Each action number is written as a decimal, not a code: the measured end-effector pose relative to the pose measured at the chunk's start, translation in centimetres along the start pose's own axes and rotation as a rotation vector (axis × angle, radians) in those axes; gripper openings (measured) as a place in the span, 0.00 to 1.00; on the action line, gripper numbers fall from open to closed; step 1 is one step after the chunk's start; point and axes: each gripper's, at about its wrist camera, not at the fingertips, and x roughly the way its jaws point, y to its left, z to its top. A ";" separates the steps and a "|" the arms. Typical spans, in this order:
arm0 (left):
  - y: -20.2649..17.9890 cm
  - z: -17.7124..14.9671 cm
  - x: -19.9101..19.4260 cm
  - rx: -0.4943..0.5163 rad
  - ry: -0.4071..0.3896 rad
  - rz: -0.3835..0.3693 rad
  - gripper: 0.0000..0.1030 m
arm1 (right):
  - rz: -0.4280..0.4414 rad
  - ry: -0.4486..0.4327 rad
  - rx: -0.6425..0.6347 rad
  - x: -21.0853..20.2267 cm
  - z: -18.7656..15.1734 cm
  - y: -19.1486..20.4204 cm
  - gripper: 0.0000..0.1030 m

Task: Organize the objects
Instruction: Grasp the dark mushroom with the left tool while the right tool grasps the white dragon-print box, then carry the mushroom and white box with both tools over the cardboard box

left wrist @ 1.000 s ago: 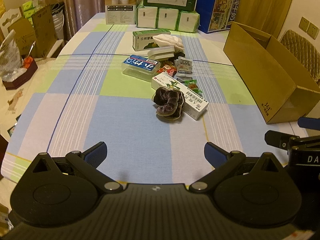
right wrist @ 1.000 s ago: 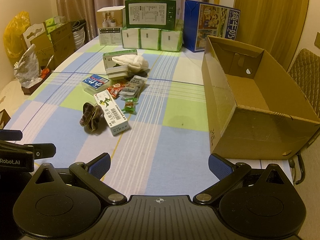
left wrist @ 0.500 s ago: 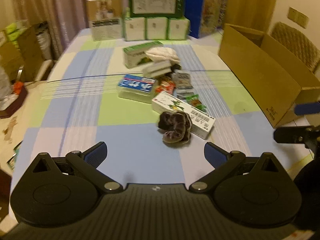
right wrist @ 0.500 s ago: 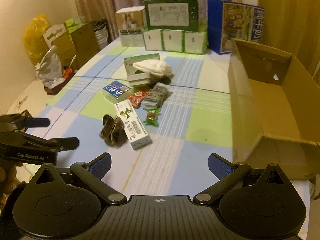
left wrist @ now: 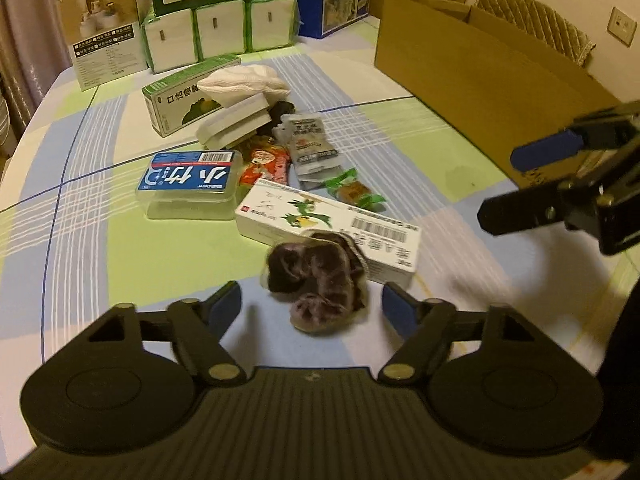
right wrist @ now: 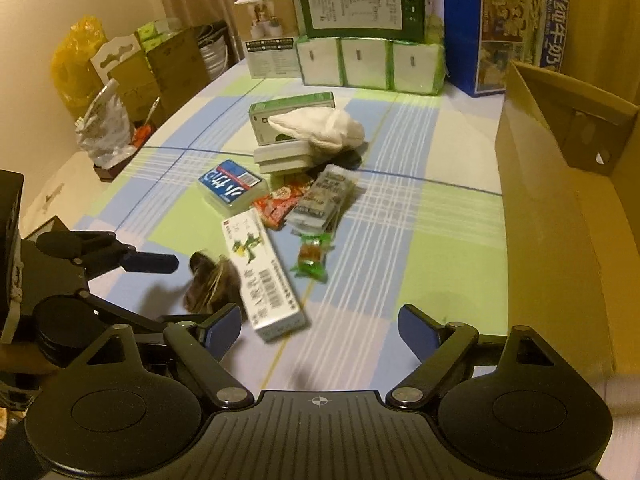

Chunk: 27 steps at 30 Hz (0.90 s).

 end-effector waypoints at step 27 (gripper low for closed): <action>3.1 -0.8 -0.3 0.025 -0.013 0.090 0.12 | 0.011 0.040 -0.325 8.3 0.2 5.4 0.35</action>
